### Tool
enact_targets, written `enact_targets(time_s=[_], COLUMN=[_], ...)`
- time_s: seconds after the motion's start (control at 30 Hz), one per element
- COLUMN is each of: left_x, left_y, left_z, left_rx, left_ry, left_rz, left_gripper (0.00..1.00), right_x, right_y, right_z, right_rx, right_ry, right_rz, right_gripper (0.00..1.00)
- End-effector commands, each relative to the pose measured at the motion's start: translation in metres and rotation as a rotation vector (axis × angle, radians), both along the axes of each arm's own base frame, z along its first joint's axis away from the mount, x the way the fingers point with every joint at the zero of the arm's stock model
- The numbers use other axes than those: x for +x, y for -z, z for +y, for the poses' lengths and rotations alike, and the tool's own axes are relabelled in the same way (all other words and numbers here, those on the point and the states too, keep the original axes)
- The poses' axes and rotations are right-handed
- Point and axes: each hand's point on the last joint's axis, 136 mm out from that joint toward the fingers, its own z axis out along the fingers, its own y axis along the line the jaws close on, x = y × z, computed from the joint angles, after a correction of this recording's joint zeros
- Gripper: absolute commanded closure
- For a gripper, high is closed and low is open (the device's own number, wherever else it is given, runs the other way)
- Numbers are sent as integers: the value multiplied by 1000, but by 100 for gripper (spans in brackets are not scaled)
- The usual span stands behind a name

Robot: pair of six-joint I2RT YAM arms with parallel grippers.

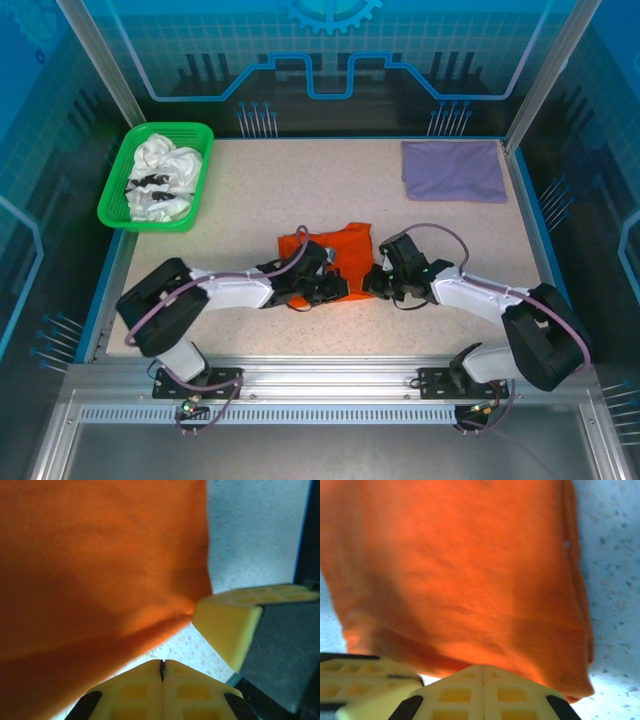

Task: Fold and stack the t-shirts

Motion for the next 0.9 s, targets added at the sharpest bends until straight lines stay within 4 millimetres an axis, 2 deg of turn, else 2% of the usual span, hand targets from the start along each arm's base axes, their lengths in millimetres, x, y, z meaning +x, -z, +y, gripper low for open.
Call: enact_targets(time_s=[0.0, 0.1, 0.2, 0.3, 0.43, 0.67, 0.77, 0.87], left_x=[5, 0, -9, -20, -34, -47, -42, -29], left_y=[8, 33, 48, 57, 63, 56, 43, 16], left_z=[-11, 11, 36, 66, 106, 167, 186, 195], left_rx=[-25, 81, 122, 178, 247, 332, 338, 292], left_ry=[0, -29, -65, -100, -145, -238, -295, -361], left_rz=[21, 53, 99, 124, 147, 152, 124, 56], left_gripper=[100, 100, 100, 100, 97, 91, 91, 89], right_x=[-9, -11, -15, -18, -21, -26, -21, -10], right_y=[23, 43, 60, 69, 70, 57, 37, 11], right_z=[-10, -27, -39, -43, -47, -57, -52, -52], right_rx=[-17, -57, -52, -37, -49, -56, -35, -48], right_ry=[12, 52, 86, 103, 107, 134, 107, 96], right_rz=[68, 127, 191, 220, 222, 191, 124, 46], right_gripper=[94, 95, 96, 97, 97, 94, 89, 84])
